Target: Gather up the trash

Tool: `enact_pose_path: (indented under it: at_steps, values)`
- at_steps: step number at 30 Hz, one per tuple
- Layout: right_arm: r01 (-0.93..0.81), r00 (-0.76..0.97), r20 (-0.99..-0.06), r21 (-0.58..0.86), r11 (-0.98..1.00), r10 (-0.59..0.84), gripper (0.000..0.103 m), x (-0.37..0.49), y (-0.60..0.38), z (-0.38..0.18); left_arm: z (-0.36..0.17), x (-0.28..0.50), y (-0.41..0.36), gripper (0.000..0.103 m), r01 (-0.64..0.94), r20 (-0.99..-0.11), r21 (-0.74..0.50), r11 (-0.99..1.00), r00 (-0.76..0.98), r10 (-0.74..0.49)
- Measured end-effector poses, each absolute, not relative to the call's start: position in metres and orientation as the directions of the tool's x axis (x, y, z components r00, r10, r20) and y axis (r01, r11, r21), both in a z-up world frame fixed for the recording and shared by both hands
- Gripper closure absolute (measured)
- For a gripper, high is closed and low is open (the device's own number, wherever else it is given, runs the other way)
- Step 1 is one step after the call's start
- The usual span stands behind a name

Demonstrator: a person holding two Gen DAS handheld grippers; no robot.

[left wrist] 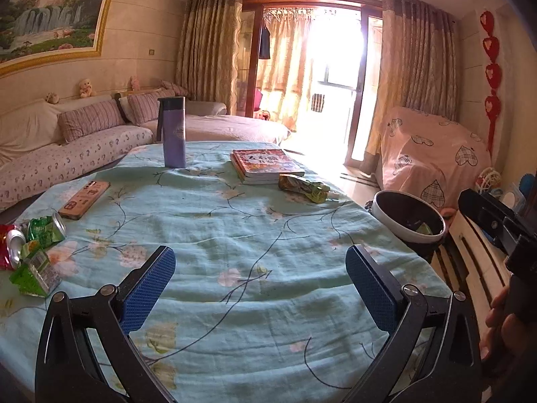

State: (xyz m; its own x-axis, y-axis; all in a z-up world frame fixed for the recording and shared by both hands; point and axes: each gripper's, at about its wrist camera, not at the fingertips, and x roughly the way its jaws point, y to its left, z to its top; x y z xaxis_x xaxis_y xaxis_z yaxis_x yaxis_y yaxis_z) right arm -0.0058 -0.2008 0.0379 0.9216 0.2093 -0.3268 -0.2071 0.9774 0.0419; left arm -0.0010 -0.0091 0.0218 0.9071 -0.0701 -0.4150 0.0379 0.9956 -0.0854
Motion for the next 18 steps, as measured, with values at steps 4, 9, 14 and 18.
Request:
enact_pose_path:
  at_steps: [4, 9, 14, 18]
  values:
    - [-0.228, 0.902, -0.362, 0.064, 0.972, 0.235, 0.0, -0.006, -0.201, 0.02, 0.014, -0.019, -0.008, 0.0, -0.002, -0.372, -0.034, 0.999, 0.928, -0.011]
    - [-0.219, 0.9, -0.364, 0.098, 0.971, 0.24, 0.0, -0.009, -0.206, 0.003, 0.006, -0.026, -0.01, 0.0, -0.043, -0.366, 0.018, 0.999, 0.929, 0.047]
    - [-0.217, 0.894, -0.378, 0.107, 0.97, 0.241, 0.0, -0.009, -0.204, -0.006, 0.006, -0.027, -0.008, 0.0, -0.072, -0.366, 0.02, 0.997, 0.927, 0.075]
    - [-0.218, 0.896, -0.371, 0.113, 0.969, 0.245, 0.0, -0.014, -0.205, -0.006, 0.006, -0.03, -0.007, 0.0, -0.085, -0.361, 0.017, 0.996, 0.929, 0.086]
